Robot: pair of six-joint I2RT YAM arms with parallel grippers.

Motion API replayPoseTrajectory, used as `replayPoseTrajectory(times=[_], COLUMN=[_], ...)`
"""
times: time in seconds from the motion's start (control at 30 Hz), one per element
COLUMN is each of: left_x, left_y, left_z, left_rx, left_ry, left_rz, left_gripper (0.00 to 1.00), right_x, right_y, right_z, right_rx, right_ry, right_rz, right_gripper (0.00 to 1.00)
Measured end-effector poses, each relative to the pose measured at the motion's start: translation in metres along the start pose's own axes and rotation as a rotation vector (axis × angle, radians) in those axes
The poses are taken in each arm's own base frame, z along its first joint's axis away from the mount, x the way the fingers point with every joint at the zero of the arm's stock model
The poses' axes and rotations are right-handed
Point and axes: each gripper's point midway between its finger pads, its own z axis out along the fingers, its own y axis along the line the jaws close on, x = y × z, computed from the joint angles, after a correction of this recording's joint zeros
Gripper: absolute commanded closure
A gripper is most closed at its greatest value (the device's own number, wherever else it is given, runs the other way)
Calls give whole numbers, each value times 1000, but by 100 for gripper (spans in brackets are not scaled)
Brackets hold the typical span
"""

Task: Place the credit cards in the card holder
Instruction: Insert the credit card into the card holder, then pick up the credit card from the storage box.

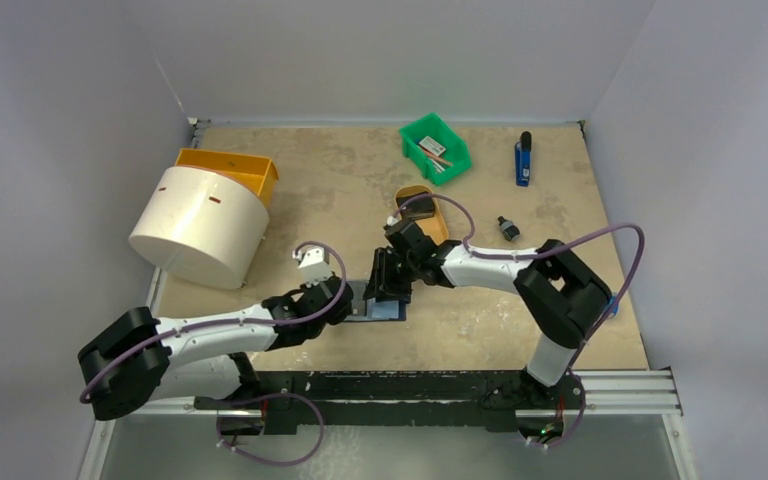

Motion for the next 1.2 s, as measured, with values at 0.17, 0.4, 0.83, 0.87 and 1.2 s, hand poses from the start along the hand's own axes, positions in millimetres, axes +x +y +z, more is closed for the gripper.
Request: replayPoseTrajectory(times=[0.17, 0.4, 0.83, 0.87, 1.2], left_x=[-12, -26, -39, -41, -47], left_y=[-16, -44, -36, -35, -24], left_z=[-8, -13, -21, -22, -27], left_rx=[51, 133, 109, 108, 71], left_ry=[-15, -32, -77, -82, -109], left_rz=[-11, -8, 4, 2, 5], left_gripper=[100, 100, 100, 100, 100], right_x=[-3, -34, -166, -169, -193], right_y=[-5, 6, -80, -83, -90], right_z=[-13, -83, -127, -123, -76], right_rx=[47, 27, 238, 234, 126], right_ry=[-30, -287, -589, -588, -612], right_rz=[-23, -90, 86, 115, 533], right_gripper=[62, 60, 43, 41, 40])
